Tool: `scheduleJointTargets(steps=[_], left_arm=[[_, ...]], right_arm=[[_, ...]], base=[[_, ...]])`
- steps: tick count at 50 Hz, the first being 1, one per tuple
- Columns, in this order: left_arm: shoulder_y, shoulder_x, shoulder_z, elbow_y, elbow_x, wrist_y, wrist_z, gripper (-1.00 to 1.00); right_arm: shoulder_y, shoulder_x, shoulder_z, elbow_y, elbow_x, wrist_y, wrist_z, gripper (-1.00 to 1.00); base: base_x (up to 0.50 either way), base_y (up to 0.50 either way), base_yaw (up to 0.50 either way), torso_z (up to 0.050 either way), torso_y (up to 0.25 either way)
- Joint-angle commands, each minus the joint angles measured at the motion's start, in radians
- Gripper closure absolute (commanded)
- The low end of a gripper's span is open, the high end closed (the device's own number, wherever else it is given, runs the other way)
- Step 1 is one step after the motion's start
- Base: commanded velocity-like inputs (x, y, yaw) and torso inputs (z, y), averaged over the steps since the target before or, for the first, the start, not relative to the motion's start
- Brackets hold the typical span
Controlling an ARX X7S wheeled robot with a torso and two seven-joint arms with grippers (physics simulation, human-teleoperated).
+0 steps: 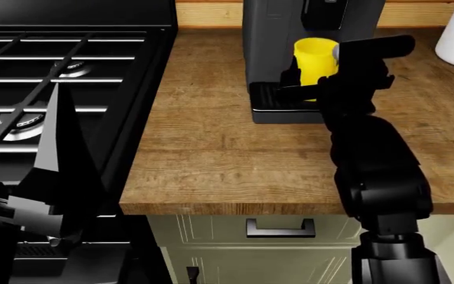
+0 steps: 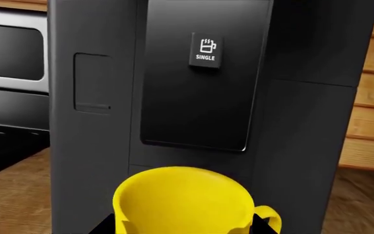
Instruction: Pick the mug from the cabinet, place it under the coffee machine dispenser, and press the start button.
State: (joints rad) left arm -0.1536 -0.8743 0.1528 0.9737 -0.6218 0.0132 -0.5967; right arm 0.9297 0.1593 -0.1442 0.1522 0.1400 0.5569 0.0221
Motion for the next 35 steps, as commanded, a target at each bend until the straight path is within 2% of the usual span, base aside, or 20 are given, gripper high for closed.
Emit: scheduleJointTargets(steps=[1, 15, 35], left_arm=[[-0.005, -0.003, 0.004, -0.001, -0.001, 0.005, 0.001, -1.0], [0.011, -0.007, -0.001, 0.0, 0.006, 0.02, -0.002, -1.0], [0.024, -0.016, -0.003, 0.003, 0.01, 0.033, -0.008, -1.0]], right_arm=[[0.015, 0.002, -0.003, -0.053, -0.002, 0.097, 0.012, -1.0], [-0.011, 0.017, -0.016, -0.172, 0.038, 0.268, 0.003, -1.0], [-0.057, 0.03, -0.007, -0.235, 0.05, 0.31, 0.033, -1.0]], base=[[0.0, 0.0, 0.0, 0.0, 0.0], [0.0, 0.0, 0.0, 0.0, -0.001], [0.0, 0.0, 0.0, 0.0, 0.0]])
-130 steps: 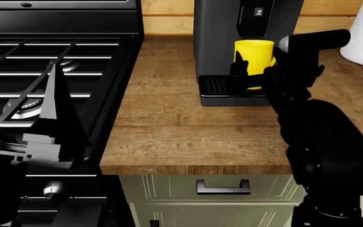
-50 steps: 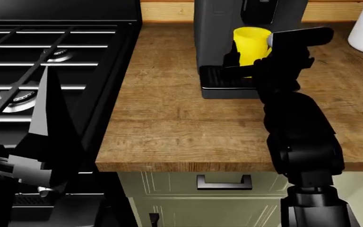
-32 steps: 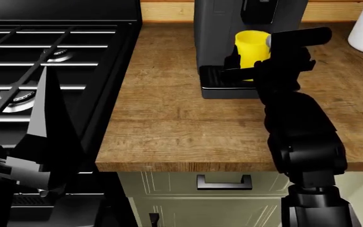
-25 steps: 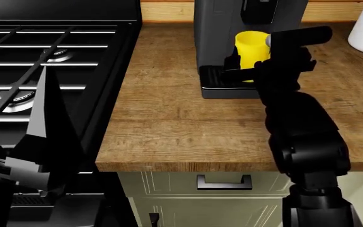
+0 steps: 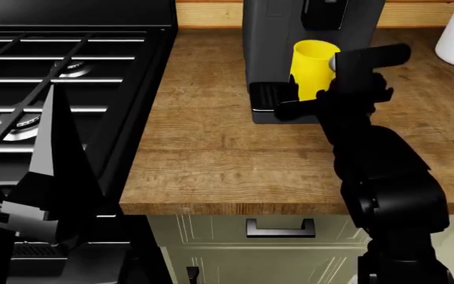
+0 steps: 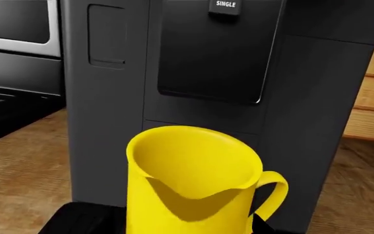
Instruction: Pick the mug from the cabinet, place it under the coffee machine dispenser, and press the start button.
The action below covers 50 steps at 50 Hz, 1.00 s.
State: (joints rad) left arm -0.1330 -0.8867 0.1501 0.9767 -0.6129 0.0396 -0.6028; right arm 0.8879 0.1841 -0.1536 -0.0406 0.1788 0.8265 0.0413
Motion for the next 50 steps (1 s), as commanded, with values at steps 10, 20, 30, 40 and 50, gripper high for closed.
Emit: scheduleJointTargets(steps=[10, 20, 30, 40, 50], left_arm=[[0.0, -0.009, -0.001, 0.001, -0.004, 0.01, -0.005, -1.0], [-0.002, -0.014, -0.001, 0.006, -0.01, 0.013, -0.009, -1.0], [-0.004, -0.013, 0.005, 0.003, -0.013, 0.014, -0.014, -1.0], [-0.006, -0.019, 0.008, 0.008, -0.023, 0.008, -0.024, -1.0], [-0.016, -0.026, 0.01, 0.012, -0.032, 0.006, -0.03, -1.0]], right_arm=[[-0.029, 0.01, 0.019, -0.158, 0.03, 0.124, 0.039, -1.0], [-0.058, 0.019, 0.066, -0.412, 0.084, 0.319, 0.067, -1.0], [0.005, 0.03, 0.106, -0.625, 0.138, 0.524, 0.083, -1.0], [0.14, 0.02, 0.131, -0.718, 0.176, 0.649, 0.085, -1.0], [0.203, 0.023, 0.145, -0.741, 0.194, 0.678, 0.085, -1.0]], base=[[0.0, 0.0, 0.0, 0.0, 0.0], [0.0, 0.0, 0.0, 0.0, 0.0], [0.0, 0.0, 0.0, 0.0, 0.0], [0.0, 0.0, 0.0, 0.0, 0.0], [0.0, 0.0, 0.0, 0.011, 0.001]])
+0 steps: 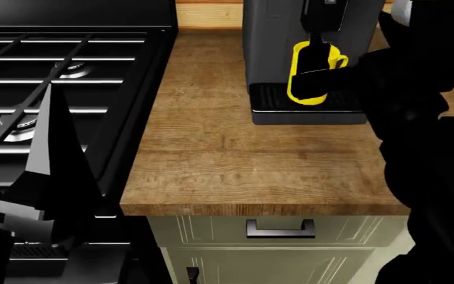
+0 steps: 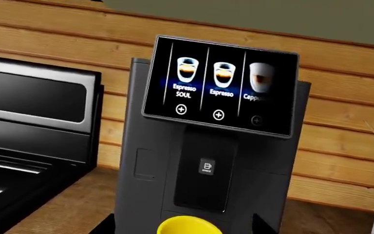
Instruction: Pick the mug from the cabinet, place it under the coffee machine dispenser, and press the start button.
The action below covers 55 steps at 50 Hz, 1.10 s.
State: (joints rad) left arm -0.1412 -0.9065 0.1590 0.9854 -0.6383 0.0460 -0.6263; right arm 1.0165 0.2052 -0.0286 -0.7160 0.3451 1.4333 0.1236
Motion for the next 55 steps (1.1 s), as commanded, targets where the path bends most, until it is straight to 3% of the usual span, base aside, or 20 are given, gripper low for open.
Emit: scheduleJointTargets(steps=[1, 21, 34, 55], left_arm=[[-0.011, -0.007, -0.001, 0.002, -0.009, 0.002, -0.006, -1.0], [-0.005, -0.005, -0.005, -0.003, -0.006, 0.023, -0.016, -1.0], [-0.003, -0.013, 0.014, 0.003, -0.005, 0.015, -0.015, -1.0], [0.005, -0.012, -0.003, -0.007, 0.023, 0.042, -0.029, -1.0]], right_arm=[[0.079, 0.003, 0.019, -0.064, 0.03, 0.072, 0.002, -1.0], [0.086, 0.013, 0.012, -0.033, 0.057, 0.068, -0.002, -1.0], [0.056, 0.013, -0.003, -0.015, 0.068, 0.042, 0.005, -1.0], [0.08, 0.014, 0.0, 0.02, 0.086, 0.057, 0.017, -1.0]], base=[[0.0, 0.0, 0.0, 0.049, 0.006], [0.0, 0.0, 0.0, 0.049, 0.019], [0.0, 0.0, 0.0, 0.003, 0.0], [0.0, 0.0, 0.0, 0.05, 0.0]])
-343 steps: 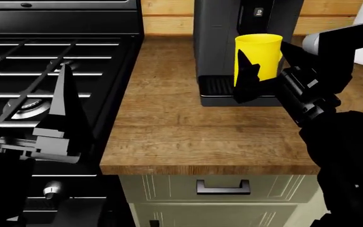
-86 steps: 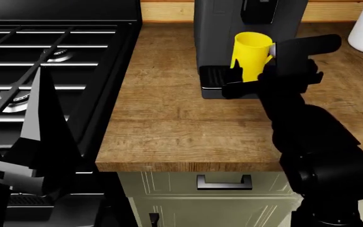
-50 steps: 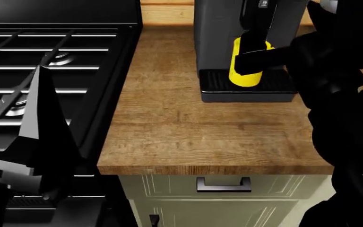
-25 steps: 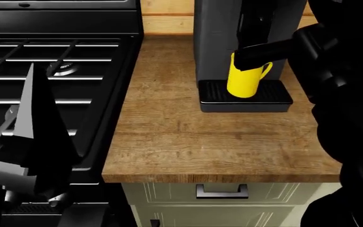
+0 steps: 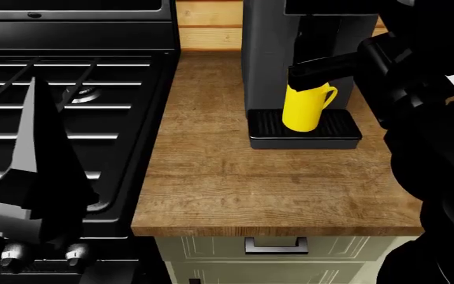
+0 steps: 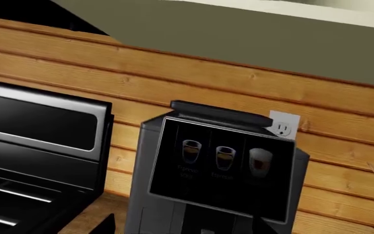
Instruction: Pick the mug from the cabinet, place it under the coffee machine dispenser, and press the start button.
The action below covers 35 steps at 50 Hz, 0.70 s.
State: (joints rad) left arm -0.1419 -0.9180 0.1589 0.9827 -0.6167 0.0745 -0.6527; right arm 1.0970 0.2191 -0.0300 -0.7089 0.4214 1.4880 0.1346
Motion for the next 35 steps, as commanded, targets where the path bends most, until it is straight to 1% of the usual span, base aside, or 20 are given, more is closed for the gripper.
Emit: scheduleJointTargets(steps=[1, 8, 9, 15, 16, 17, 22, 35], left_arm=[[0.007, 0.0, -0.003, -0.004, 0.002, 0.014, -0.003, -1.0], [0.013, -0.005, -0.002, -0.001, 0.008, 0.018, -0.003, -1.0], [0.011, -0.007, 0.0, -0.003, -0.009, 0.012, -0.007, -1.0], [0.008, -0.006, 0.006, -0.006, -0.032, -0.008, -0.029, -1.0], [0.009, -0.007, 0.007, -0.005, -0.031, -0.008, -0.029, -1.0], [0.01, -0.007, 0.009, -0.006, -0.031, -0.008, -0.027, -1.0], [0.011, -0.01, 0.011, -0.008, -0.031, -0.006, -0.025, -1.0], [0.009, -0.009, 0.016, -0.013, -0.029, 0.0, -0.023, -1.0]], right_arm=[[-0.003, 0.001, 0.003, 0.012, 0.011, 0.005, 0.006, -1.0], [-0.014, 0.004, 0.002, 0.018, 0.016, -0.002, 0.011, -1.0], [-0.018, 0.005, 0.002, 0.02, 0.016, -0.003, 0.012, -1.0], [-0.035, 0.012, 0.003, 0.053, 0.022, -0.007, 0.006, -1.0], [-0.046, 0.015, 0.0, 0.058, 0.017, -0.021, 0.01, 1.0], [-0.067, 0.019, -0.003, 0.063, 0.01, -0.045, 0.012, 1.0], [-0.072, 0.031, -0.01, 0.114, -0.003, -0.093, 0.009, 1.0], [-0.064, 0.071, -0.11, 0.265, -0.061, -0.265, -0.013, 1.0]], base=[[0.0, 0.0, 0.0, 0.05, 0.0], [0.0, 0.0, 0.0, 0.05, 0.0], [0.0, 0.0, 0.0, 0.049, 0.0], [0.0, 0.0, 0.0, 0.0, 0.0], [0.0, 0.0, 0.0, 0.0, 0.0], [0.0, 0.0, 0.0, 0.0, 0.0], [0.0, 0.0, 0.0, 0.0, 0.0], [0.0, 0.0, 0.0, 0.0, 0.0]])
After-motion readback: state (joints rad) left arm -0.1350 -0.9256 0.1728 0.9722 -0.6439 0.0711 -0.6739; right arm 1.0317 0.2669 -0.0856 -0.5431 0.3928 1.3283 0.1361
